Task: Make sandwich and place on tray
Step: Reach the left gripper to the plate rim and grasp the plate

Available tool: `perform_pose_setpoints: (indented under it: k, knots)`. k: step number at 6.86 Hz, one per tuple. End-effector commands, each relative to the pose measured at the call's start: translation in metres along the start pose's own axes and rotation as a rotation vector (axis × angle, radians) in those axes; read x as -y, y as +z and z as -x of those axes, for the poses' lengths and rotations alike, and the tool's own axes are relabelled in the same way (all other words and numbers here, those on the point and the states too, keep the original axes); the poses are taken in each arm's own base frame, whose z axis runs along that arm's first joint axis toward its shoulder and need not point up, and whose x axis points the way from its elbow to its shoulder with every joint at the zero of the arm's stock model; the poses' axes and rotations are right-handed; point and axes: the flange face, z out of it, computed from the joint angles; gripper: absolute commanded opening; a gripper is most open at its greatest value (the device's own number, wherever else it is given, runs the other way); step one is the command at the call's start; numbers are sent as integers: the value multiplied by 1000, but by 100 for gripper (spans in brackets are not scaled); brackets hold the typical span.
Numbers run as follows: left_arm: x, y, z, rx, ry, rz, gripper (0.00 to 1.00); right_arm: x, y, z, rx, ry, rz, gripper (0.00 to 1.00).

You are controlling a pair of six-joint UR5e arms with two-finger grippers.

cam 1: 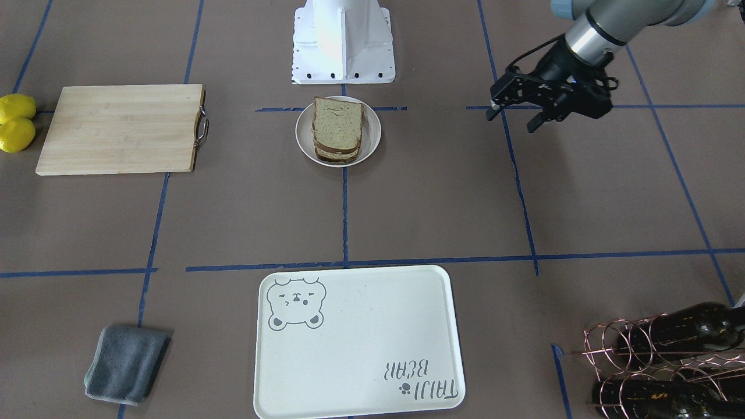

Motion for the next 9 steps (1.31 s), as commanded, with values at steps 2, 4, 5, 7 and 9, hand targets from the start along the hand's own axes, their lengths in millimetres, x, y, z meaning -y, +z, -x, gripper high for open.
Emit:
perform_pose_setpoints:
  k: [2,4,5,7,9]
  knots:
    - [-85,94,-92,-14,-125,10,100,30,15,3,6,-10,21,100]
    - [-94,137,-121,1,-177,14,78,44,15,17,8,-59,17,100]
    - [-93,141,-121,6,-178,15,74,44,13,19,11,-62,14,100]
    - [-100,163,-119,35,-175,36,74,45,13,19,13,-63,13,100]
    - [-108,188,-127,56,-168,59,71,45,12,20,13,-64,11,100]
